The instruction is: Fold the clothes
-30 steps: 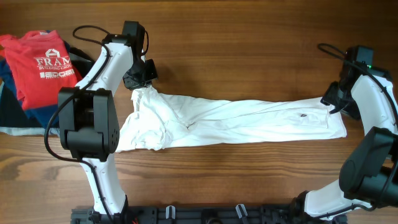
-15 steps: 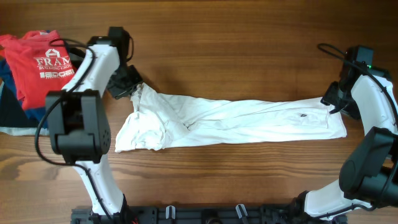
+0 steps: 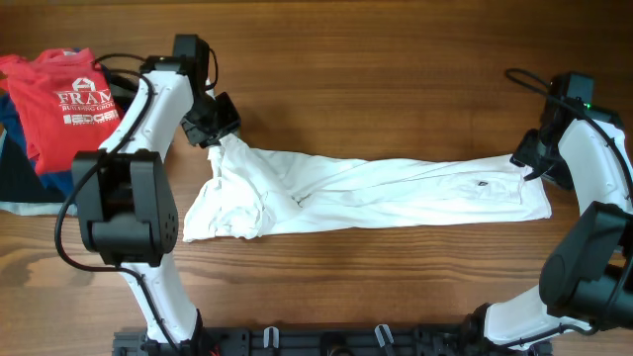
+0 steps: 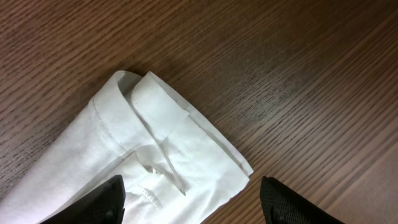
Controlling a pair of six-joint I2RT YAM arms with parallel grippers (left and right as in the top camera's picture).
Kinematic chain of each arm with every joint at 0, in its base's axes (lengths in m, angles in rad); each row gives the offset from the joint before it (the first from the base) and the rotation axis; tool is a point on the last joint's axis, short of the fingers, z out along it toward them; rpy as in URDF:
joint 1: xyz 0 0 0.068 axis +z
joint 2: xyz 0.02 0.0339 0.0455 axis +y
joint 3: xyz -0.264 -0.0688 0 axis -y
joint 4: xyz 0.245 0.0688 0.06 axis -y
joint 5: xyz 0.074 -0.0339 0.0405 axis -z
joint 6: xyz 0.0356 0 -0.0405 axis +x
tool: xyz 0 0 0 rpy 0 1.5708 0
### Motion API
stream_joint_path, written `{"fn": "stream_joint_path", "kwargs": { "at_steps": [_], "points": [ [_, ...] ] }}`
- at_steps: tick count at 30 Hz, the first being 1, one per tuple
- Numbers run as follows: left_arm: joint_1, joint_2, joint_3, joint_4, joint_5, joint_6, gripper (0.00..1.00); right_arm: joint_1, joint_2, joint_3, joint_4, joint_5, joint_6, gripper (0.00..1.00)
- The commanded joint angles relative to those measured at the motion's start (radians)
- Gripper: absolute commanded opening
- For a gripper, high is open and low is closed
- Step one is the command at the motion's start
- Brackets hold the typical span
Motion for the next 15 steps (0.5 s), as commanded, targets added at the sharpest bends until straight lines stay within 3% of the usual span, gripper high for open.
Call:
{"fn": "stream_joint_path", "kwargs": {
  "at_steps": [1, 3, 6, 8, 12, 15],
  "points": [
    [-0.024, 0.051, -0.008, 0.01, 0.016, 0.048, 0.4, -0.003, -0.022, -0.01, -0.002, -0.009, -0.005, 0.7],
    [-0.027, 0.085, -0.008, 0.01, 0.016, 0.048, 0.19, -0.003, -0.022, -0.009, -0.002, -0.01, -0.006, 0.7],
    [-0.027, 0.089, -0.007, 0.01, -0.005, 0.048, 0.11, -0.003, -0.022, -0.009, -0.001, -0.009, -0.006, 0.7],
    [-0.027, 0.089, -0.007, 0.006, -0.048, 0.048, 0.12, -0.003, -0.022, -0.009, -0.001, -0.009, -0.006, 0.7],
    [-0.027, 0.087, -0.007, 0.002, -0.082, 0.049, 0.26, -0.003, -0.022, -0.01, -0.001, -0.009, -0.005, 0.7],
    [-0.027, 0.074, 0.005, 0.002, -0.082, 0.072, 0.28, -0.003, -0.022, -0.009, 0.0, -0.009, -0.006, 0.7]
  ]
}}
